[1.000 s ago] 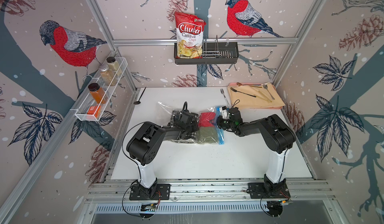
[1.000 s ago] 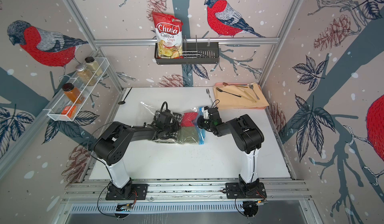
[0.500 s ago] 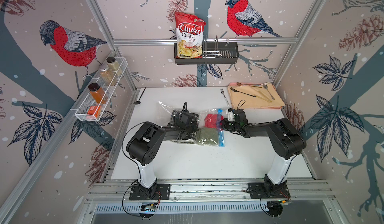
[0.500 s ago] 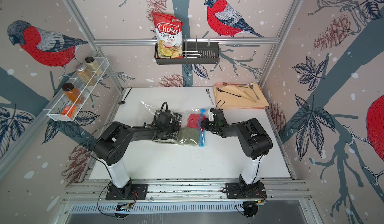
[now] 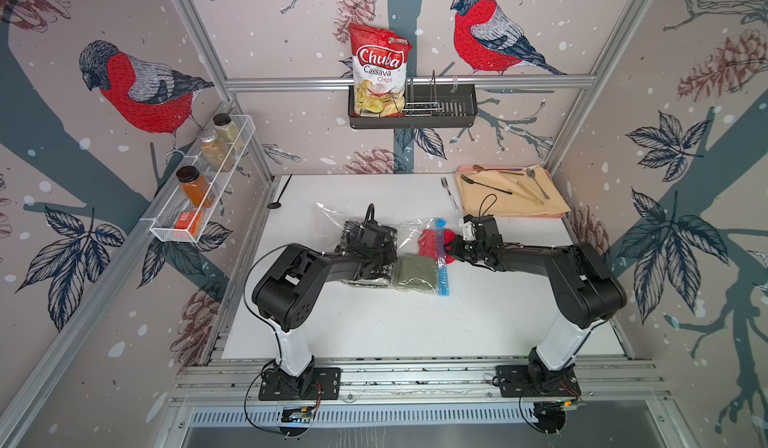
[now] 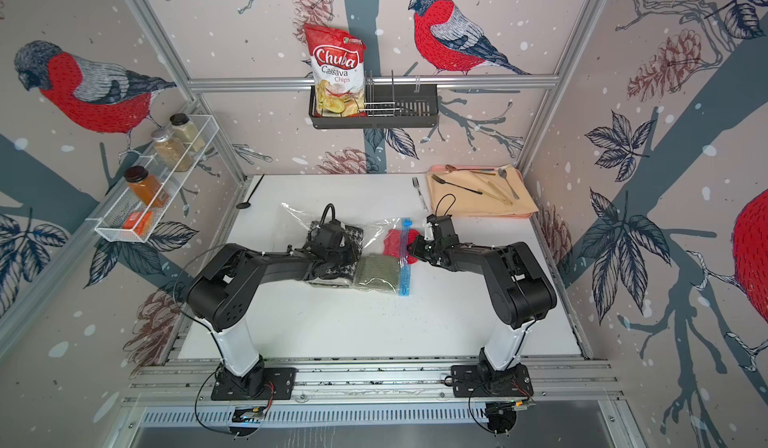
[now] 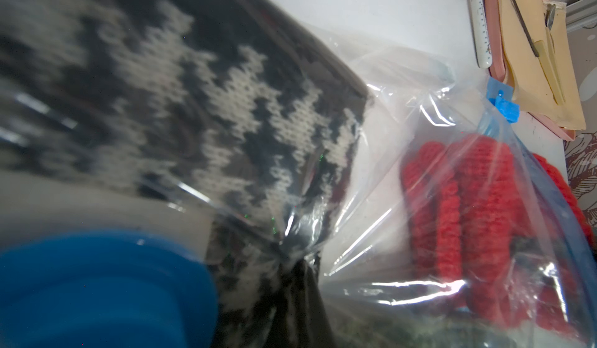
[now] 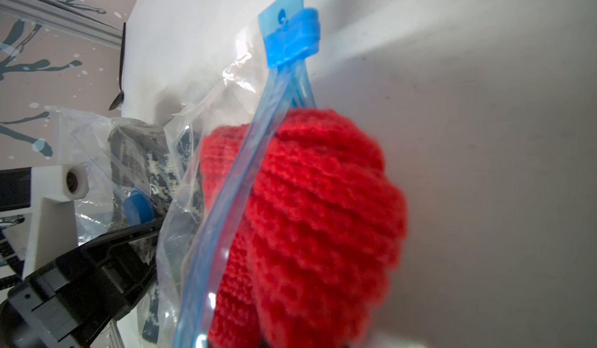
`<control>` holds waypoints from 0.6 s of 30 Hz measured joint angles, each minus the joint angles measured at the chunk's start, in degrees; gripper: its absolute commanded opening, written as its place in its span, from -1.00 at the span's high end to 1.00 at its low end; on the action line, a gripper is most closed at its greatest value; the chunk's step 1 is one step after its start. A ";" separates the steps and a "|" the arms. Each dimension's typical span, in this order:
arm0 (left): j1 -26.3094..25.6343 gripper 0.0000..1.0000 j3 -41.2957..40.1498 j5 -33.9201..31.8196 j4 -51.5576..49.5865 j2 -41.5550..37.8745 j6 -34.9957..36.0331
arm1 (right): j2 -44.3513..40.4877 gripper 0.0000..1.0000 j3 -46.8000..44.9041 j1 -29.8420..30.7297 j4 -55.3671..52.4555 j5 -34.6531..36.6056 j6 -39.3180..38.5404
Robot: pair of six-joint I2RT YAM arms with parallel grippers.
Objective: Take the scarf out of the vacuum bag
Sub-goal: Take out the scarf from the vacuum bag.
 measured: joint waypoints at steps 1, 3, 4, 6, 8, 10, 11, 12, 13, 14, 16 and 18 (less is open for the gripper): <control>0.00 1.00 0.04 0.00 -0.07 0.00 -0.02 | -0.24 1.00 0.07 -0.22 -0.94 0.52 -0.35; -0.02 1.00 0.09 0.00 -0.15 0.00 -0.02 | -0.79 1.00 0.11 -0.76 -2.58 1.38 -0.98; -0.02 1.00 0.17 0.00 -0.28 0.00 -0.04 | -1.11 1.00 0.11 -1.07 -3.43 1.79 -1.16; -0.02 1.00 0.28 -0.02 -0.52 0.00 -0.04 | -1.60 1.00 0.17 -1.55 -4.92 2.58 -1.36; -0.02 1.00 0.37 -0.02 -0.70 0.00 -0.04 | -2.23 1.00 0.17 -2.16 -6.36 3.15 -1.38; -0.02 1.00 0.37 -0.02 -0.74 -0.07 -0.04 | -3.08 1.00 0.17 -2.78 -7.89 3.98 -1.53; -0.02 1.00 0.39 -0.02 -0.81 -0.09 -0.07 | -3.54 1.00 0.17 -3.08 -8.59 4.22 -1.60; -0.02 1.00 0.44 -0.04 -0.92 -0.11 -0.09 | -4.13 1.00 0.17 -3.34 -9.38 4.55 -1.66; -0.02 1.00 0.48 -0.04 -0.98 -0.11 -0.15 | -4.76 1.00 0.17 -3.61 -10.14 5.01 -1.79; -0.02 1.00 0.48 -0.04 -1.01 -0.11 -0.26 | -5.40 1.00 0.17 -3.85 -10.80 5.42 -1.88; -0.02 1.00 0.55 -0.04 -1.11 -0.11 -0.39 | -7.04 1.00 0.17 -4.37 -12.50 6.36 -2.40; -0.02 1.00 0.61 -0.02 -1.18 -0.11 -0.42 | -8.55 1.00 0.33 -4.94 -14.36 7.85 -2.58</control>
